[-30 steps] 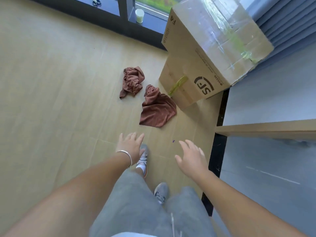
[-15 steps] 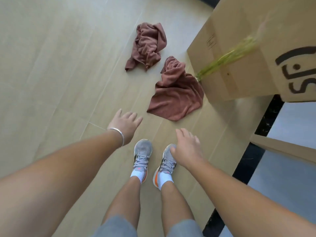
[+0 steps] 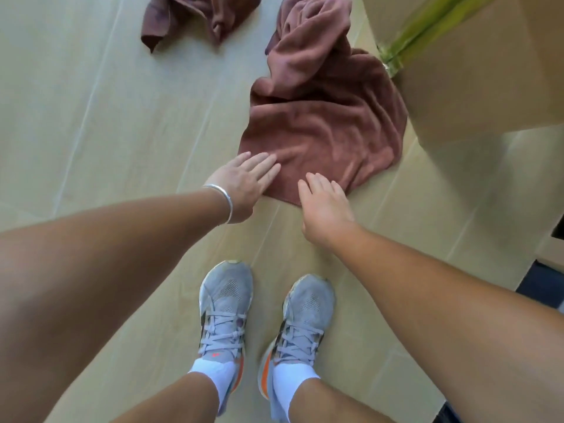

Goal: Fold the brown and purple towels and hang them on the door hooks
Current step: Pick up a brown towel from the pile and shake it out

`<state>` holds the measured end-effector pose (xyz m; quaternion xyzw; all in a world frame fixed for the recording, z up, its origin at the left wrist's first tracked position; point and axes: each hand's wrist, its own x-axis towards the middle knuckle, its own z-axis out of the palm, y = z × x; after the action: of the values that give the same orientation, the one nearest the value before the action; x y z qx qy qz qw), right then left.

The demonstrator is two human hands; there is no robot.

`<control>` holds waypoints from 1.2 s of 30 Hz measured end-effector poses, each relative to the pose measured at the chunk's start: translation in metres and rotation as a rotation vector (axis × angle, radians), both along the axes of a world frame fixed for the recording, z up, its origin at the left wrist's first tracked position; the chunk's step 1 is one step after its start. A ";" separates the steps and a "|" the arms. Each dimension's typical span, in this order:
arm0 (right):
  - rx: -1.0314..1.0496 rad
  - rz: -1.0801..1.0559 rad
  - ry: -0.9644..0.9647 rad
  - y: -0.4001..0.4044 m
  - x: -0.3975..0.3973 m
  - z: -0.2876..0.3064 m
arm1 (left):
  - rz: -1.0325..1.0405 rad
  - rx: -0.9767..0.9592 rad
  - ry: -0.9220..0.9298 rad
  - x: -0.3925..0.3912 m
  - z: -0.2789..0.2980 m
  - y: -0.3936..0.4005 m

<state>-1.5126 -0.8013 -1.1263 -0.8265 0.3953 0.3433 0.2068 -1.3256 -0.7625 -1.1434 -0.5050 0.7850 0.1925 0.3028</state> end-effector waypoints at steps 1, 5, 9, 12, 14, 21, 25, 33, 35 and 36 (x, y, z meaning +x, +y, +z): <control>-0.013 -0.017 0.007 -0.001 -0.001 -0.012 | 0.008 -0.020 -0.010 -0.001 -0.011 -0.004; -0.188 -0.078 -0.019 0.005 0.000 -0.042 | 0.063 -0.185 0.013 -0.006 -0.035 -0.016; -0.361 -0.129 -0.161 -0.011 0.005 -0.047 | 0.123 -0.286 0.084 -0.001 -0.042 -0.030; -0.265 -0.162 -0.133 -0.037 0.004 -0.034 | 0.167 -0.259 0.078 0.000 -0.025 -0.043; -0.226 -0.172 -0.056 -0.047 -0.001 -0.017 | 0.155 -0.235 0.013 -0.002 -0.005 -0.047; -0.167 -0.079 0.104 -0.043 -0.013 0.068 | 0.168 -0.048 0.097 0.002 0.085 -0.009; -0.186 -0.017 0.086 -0.038 -0.001 0.123 | 0.250 -0.083 0.159 0.018 0.150 0.017; -0.224 0.101 0.007 -0.054 0.083 0.241 | 0.467 -0.191 0.231 0.092 0.268 0.053; -0.236 0.121 -0.013 -0.064 0.110 0.270 | 0.486 -0.226 0.196 0.118 0.298 0.052; -0.240 0.134 -0.023 -0.069 0.123 0.284 | 0.489 -0.217 0.153 0.130 0.316 0.050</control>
<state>-1.3896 -0.8707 -0.8419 -0.8737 0.3752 0.2971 0.0875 -1.1955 -0.7125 -0.8279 -0.6930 0.6764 0.2120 0.1314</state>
